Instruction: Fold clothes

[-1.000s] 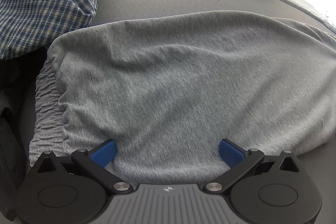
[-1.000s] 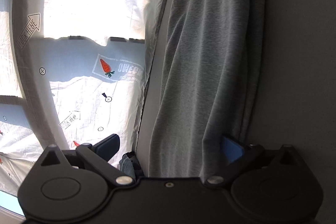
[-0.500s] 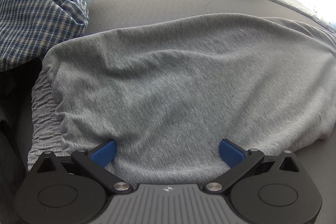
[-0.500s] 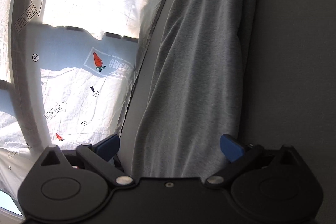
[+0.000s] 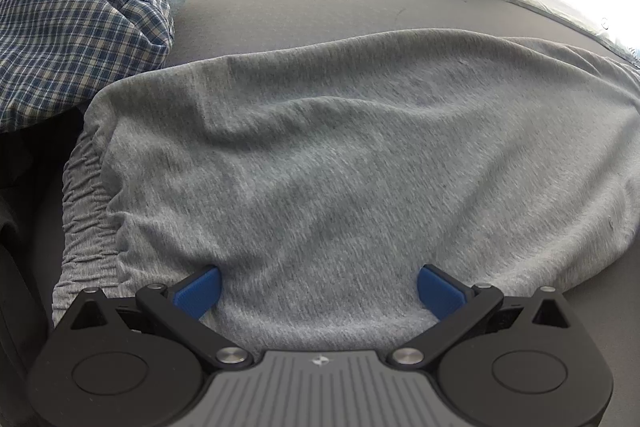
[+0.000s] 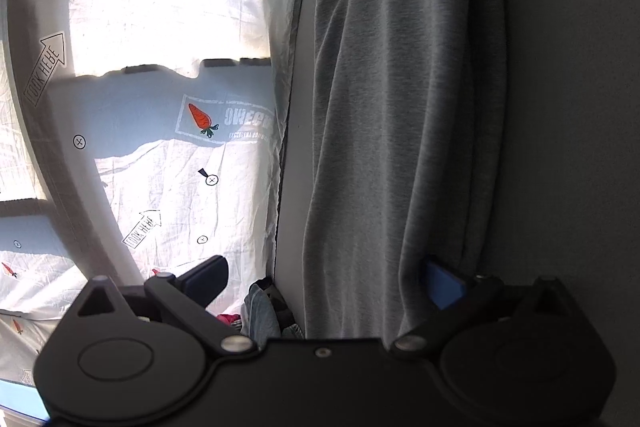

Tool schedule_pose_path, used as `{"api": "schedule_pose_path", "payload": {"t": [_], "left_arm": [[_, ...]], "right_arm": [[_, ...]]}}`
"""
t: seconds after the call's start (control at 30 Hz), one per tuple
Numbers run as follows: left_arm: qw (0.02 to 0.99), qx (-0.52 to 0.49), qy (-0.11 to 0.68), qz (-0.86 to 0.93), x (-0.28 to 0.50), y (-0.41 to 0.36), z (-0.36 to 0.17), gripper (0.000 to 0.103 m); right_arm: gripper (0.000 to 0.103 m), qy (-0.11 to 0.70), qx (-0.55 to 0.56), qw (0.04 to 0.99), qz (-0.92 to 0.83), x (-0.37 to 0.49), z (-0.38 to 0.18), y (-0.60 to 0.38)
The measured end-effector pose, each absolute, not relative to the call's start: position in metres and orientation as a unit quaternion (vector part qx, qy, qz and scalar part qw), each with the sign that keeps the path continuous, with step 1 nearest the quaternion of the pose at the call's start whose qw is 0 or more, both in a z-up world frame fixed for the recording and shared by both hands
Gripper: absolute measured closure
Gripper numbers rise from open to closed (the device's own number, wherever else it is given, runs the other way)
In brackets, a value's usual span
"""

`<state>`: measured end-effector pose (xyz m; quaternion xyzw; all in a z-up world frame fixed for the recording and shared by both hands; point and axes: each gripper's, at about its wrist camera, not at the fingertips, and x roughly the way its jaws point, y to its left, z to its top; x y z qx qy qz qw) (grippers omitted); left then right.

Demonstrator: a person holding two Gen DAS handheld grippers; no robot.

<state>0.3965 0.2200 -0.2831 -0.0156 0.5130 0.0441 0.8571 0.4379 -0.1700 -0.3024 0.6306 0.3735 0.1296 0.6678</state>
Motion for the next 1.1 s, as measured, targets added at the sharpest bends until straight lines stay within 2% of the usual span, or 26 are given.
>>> {"api": "schedule_pose_path", "payload": {"t": [0.17, 0.43, 0.77, 1.0, 1.1], "left_arm": [[0.857, -0.016, 0.513, 0.044, 0.397, 0.220, -0.283, 0.000], [0.857, -0.017, 0.513, 0.046, 0.397, 0.220, -0.283, 0.000], [0.858, -0.015, 0.512, 0.045, 0.398, 0.221, -0.284, 0.000], [0.858, -0.015, 0.511, 0.044, 0.397, 0.221, -0.284, 0.000], [0.859, -0.014, 0.511, 0.044, 0.397, 0.221, -0.284, 0.000]], "right_arm": [[0.000, 0.375, 0.640, 0.656, 0.139, 0.454, -0.306, -0.162], [0.000, 0.396, 0.581, 0.707, 0.081, 0.430, -0.297, -0.176], [0.000, 0.377, 0.571, 0.728, 0.054, 0.431, -0.294, -0.190], [0.000, 0.351, 0.653, 0.663, 0.103, 0.446, -0.309, -0.184], [0.002, 0.365, 0.634, 0.675, 0.095, 0.446, -0.309, -0.181]]}}
